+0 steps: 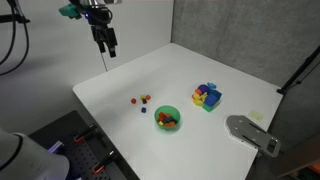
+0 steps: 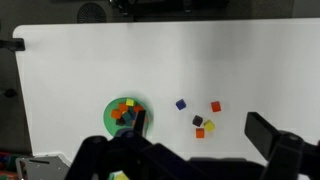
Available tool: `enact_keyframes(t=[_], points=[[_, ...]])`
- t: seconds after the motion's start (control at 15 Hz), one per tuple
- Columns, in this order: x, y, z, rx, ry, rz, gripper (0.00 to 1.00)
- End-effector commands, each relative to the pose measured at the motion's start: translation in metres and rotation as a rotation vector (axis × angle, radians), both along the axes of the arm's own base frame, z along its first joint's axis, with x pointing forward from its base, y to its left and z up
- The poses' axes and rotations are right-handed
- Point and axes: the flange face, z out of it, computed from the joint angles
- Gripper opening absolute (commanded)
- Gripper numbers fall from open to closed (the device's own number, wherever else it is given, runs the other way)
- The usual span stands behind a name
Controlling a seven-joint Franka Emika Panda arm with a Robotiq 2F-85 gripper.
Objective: Put the block into the bowl
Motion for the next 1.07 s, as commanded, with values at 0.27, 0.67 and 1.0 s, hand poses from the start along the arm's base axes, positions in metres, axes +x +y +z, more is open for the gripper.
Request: enact_keyframes(t=[0.27,0.67,1.0], points=[[0.062,0.003,-0.048,0.059,-0.058,-0.004,1.0],[0.094,-0.004,-0.103,0.121,-0.09,0.008,1.0],[0.106,0.002,-0.164,0.152,-0.073,0.051,1.0]])
